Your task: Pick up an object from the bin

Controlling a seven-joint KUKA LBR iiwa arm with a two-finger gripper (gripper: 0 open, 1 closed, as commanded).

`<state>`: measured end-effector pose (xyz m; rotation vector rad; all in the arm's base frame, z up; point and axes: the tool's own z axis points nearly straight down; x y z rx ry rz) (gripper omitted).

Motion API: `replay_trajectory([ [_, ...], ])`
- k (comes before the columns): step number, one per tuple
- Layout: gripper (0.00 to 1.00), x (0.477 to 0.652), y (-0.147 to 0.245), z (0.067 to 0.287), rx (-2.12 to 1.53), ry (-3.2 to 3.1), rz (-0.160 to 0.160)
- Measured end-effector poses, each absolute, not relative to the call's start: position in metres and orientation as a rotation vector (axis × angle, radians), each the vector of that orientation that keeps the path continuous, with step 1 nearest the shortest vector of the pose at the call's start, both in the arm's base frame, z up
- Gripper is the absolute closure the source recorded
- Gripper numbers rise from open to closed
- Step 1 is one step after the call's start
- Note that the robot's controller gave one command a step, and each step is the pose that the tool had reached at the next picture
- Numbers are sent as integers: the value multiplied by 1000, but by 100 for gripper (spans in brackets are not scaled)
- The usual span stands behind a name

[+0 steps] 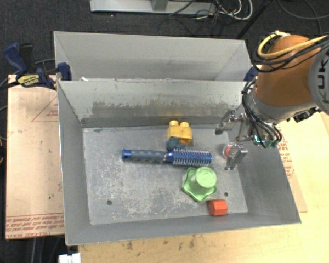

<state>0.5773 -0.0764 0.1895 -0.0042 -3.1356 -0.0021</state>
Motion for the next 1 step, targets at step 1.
replay_trajectory([
  [1, 0, 617, -43, 74, -323, -3128, -1],
])
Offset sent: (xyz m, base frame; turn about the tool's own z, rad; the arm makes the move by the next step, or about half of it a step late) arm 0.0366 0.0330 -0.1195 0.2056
